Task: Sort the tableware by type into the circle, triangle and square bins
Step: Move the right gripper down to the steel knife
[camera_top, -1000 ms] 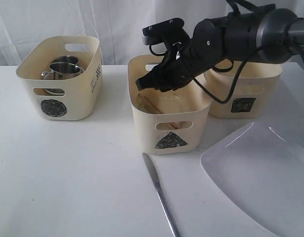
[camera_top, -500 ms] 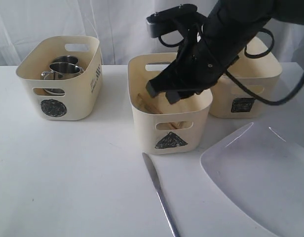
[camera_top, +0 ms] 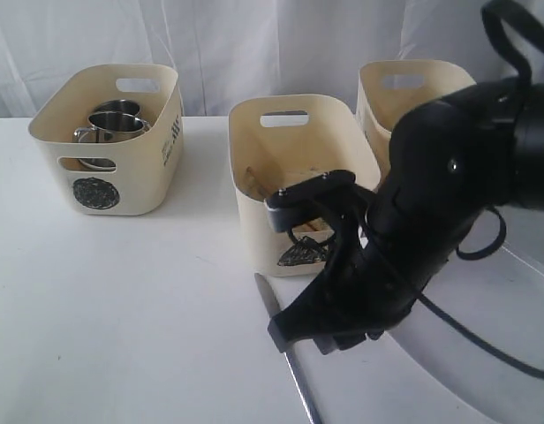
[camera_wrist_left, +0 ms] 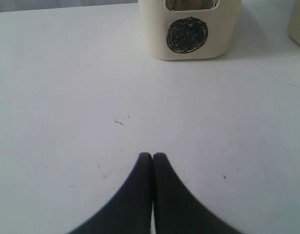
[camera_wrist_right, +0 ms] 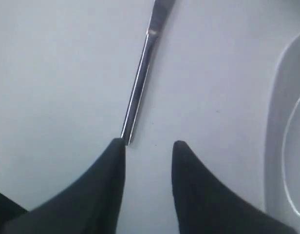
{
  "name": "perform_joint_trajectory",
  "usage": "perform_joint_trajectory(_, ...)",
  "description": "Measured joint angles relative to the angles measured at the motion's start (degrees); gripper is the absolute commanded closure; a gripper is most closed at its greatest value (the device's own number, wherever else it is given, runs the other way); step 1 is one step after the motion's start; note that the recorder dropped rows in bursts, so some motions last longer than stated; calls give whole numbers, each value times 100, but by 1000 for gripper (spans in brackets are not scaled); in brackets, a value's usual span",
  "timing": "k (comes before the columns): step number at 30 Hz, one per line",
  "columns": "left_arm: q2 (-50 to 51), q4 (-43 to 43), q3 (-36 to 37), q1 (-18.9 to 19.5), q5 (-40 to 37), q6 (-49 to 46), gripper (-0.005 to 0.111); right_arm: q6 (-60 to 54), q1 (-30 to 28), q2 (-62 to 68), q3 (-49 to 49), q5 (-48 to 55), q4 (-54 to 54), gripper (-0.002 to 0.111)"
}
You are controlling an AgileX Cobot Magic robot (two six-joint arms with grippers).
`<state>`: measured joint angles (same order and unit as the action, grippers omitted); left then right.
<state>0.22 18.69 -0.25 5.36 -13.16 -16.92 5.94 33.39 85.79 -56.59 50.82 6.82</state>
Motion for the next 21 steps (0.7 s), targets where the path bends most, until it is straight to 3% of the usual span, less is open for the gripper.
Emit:
perform_joint_trajectory(6, 0, 0, 0, 0, 0, 0, 106, 24, 58, 13, 518, -770, 108, 76)
perform_joint_trajectory(13, 0, 0, 0, 0, 0, 0, 106, 36, 60, 506, 646, -1464, 121, 59)
perform_joint_trajectory(21, 0, 0, 0, 0, 0, 0, 106, 47, 294, 1147, 587, -1733, 182, 59)
